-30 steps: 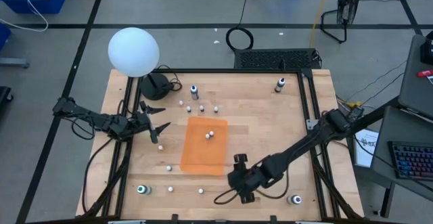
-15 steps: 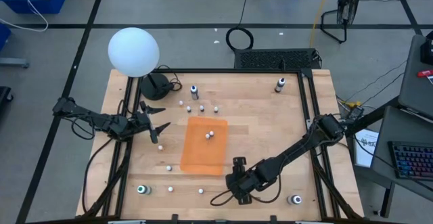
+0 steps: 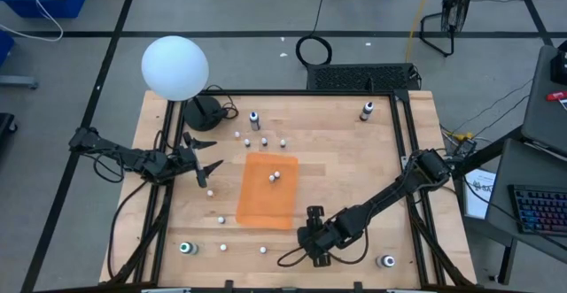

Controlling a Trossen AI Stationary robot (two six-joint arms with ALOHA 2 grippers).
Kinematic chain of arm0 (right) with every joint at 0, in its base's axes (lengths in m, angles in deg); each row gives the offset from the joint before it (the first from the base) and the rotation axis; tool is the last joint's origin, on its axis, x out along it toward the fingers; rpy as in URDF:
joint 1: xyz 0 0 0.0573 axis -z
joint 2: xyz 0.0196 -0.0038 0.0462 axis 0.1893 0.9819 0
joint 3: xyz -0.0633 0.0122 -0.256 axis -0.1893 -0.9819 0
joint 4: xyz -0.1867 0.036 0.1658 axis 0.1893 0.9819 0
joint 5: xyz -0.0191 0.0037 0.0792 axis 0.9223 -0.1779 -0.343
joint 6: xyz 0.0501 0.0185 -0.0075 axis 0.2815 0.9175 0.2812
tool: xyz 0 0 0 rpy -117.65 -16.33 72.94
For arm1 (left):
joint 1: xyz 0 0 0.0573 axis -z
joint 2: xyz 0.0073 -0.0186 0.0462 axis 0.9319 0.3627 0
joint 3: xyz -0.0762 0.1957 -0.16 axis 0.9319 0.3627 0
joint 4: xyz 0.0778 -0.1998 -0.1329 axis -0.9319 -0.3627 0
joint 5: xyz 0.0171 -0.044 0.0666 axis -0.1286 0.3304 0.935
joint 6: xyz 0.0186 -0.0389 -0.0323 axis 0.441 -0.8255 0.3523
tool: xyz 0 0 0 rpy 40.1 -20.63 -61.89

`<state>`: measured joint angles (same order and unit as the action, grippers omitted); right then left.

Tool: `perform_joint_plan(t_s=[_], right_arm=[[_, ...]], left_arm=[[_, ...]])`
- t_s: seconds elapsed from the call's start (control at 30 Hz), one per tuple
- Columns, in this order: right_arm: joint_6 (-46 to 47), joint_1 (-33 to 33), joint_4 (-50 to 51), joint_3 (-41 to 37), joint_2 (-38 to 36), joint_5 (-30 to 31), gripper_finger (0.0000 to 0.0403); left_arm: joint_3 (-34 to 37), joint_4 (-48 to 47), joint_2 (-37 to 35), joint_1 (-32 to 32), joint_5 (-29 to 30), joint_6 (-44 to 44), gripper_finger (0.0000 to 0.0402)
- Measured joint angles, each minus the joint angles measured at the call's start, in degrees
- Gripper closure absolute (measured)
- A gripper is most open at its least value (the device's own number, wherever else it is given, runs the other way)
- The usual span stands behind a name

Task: Pick & Place food coloring
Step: Put the small orange food coloring bottle into the orange bin

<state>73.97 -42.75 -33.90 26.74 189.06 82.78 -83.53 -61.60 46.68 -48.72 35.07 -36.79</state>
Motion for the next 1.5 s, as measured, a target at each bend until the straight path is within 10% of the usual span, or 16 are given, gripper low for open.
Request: perform_joint_plan(t_s=[1.5], right_arm=[[-9.3, 1.2, -1.6, 0.0, -6.2, 0.2, 0.0349]], left_arm=[[0.0, 0.0, 0.0, 0.0, 0.0, 0.0, 0.0092]])
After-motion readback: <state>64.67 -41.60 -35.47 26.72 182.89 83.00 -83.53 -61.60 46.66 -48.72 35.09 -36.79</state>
